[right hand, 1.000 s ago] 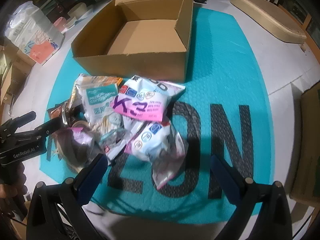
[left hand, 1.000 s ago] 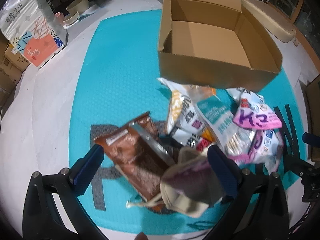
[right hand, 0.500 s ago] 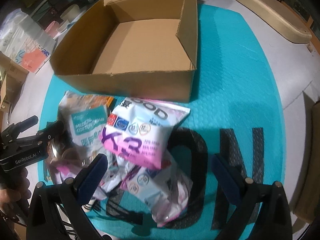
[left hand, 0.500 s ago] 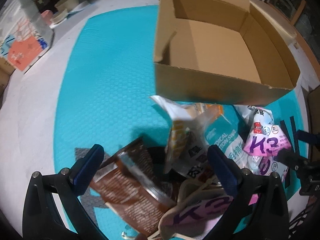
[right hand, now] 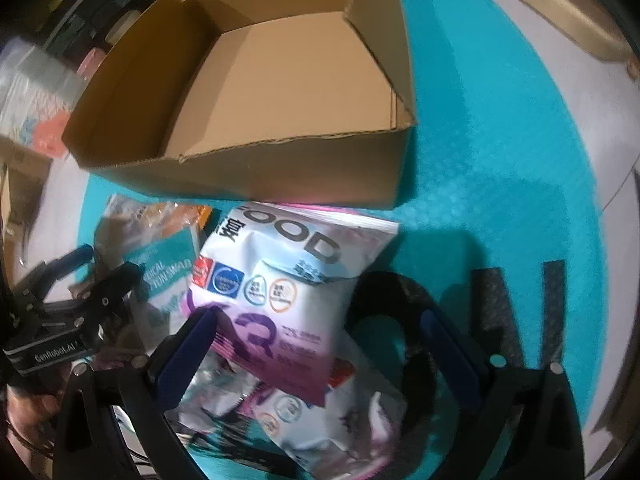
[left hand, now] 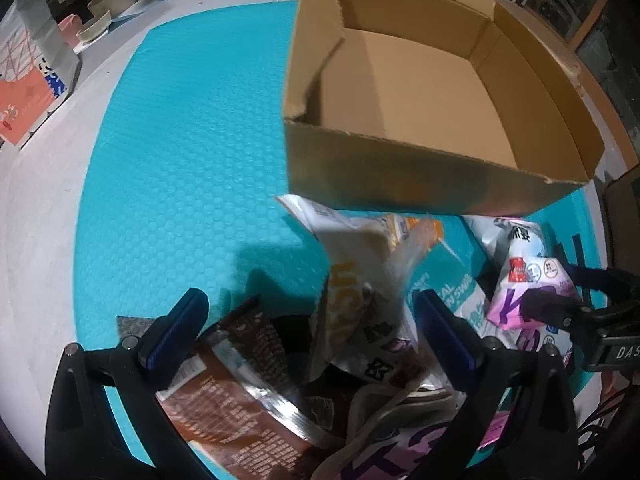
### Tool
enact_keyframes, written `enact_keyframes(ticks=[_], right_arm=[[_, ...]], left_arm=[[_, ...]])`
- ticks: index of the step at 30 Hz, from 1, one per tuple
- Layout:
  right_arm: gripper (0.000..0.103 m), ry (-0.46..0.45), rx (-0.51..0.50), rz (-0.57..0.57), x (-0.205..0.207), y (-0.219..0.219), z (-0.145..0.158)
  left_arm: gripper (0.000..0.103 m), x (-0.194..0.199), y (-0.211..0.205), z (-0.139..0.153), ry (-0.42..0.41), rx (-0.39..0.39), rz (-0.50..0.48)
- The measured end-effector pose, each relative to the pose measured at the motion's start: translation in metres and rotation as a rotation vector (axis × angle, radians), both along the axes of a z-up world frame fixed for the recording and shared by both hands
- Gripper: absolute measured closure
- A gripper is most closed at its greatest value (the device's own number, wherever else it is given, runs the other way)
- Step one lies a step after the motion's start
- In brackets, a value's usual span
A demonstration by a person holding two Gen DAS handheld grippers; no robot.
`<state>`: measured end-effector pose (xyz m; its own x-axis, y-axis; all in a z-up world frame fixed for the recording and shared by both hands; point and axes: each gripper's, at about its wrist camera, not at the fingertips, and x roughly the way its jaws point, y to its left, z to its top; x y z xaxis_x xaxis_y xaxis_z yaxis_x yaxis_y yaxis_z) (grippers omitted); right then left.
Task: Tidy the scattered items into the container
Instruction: 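Lower the right tool onto the white FOOD bag and pink bag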
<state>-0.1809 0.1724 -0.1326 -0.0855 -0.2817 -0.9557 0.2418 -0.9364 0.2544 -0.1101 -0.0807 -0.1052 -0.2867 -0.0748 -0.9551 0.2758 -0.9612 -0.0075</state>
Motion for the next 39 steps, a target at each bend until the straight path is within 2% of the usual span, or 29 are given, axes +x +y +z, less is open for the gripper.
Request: enact_keyframes(ticks=[2, 6, 7, 10, 11, 12, 15, 16, 18, 21, 25, 28, 32, 34, 39], right_arm=[[0.004, -0.027, -0.011, -0.012, -0.002, 0.000, -0.003], [0.019, -0.083, -0.096, -0.024, -0.002, 0.001, -0.009], [0.019, -0.089, -0.106, -0.024, -0.002, 0.001, -0.009], [0.029, -0.114, -0.150, -0.033, -0.002, 0.003, -0.013], [0.038, -0.116, -0.171, -0.042, -0.002, 0.005, -0.013], [0.040, -0.120, -0.196, -0.039, -0.002, 0.005, -0.013], [0.048, -0.105, -0.211, -0.022, 0.001, 0.006, -0.011], [0.050, -0.104, -0.227, -0.026, 0.002, 0.009, -0.010], [0.062, -0.100, -0.243, -0.044, 0.002, 0.017, -0.010], [0.068, -0.097, -0.266, -0.048, 0.003, 0.027, -0.007], [0.069, -0.086, -0.261, -0.036, 0.004, 0.029, -0.001], [0.068, -0.101, -0.269, -0.060, 0.000, 0.032, -0.004], [0.052, -0.115, -0.224, -0.079, 0.001, 0.016, -0.010], [0.049, -0.098, -0.208, -0.066, 0.000, 0.010, -0.009], [0.043, -0.084, -0.176, -0.042, -0.002, -0.003, -0.009]], left_arm=[[0.000, -0.001, 0.000, 0.004, -0.015, 0.009, -0.001], [0.000, 0.010, 0.001, 0.014, -0.011, 0.055, -0.008], [0.000, 0.013, 0.001, 0.015, -0.016, 0.070, -0.006], [0.000, 0.018, 0.000, 0.017, -0.017, 0.175, 0.007], [0.000, 0.019, -0.001, 0.017, -0.020, 0.200, 0.012], [0.000, 0.020, -0.001, 0.017, -0.023, 0.212, 0.015], [0.000, 0.024, -0.001, 0.020, -0.040, 0.206, -0.006], [0.000, 0.026, 0.000, 0.023, -0.049, 0.212, -0.031], [0.000, 0.035, 0.006, 0.030, -0.043, 0.209, -0.070], [0.000, 0.047, 0.016, 0.040, -0.050, 0.172, -0.152], [0.000, 0.058, 0.030, 0.041, -0.067, 0.157, -0.196], [0.000, 0.064, 0.043, 0.034, -0.083, 0.184, -0.175], [0.000, 0.065, 0.045, 0.025, -0.082, 0.219, -0.158], [0.000, 0.067, 0.049, 0.025, -0.073, 0.233, -0.170], [0.000, 0.065, 0.066, 0.027, -0.065, 0.191, -0.224]])
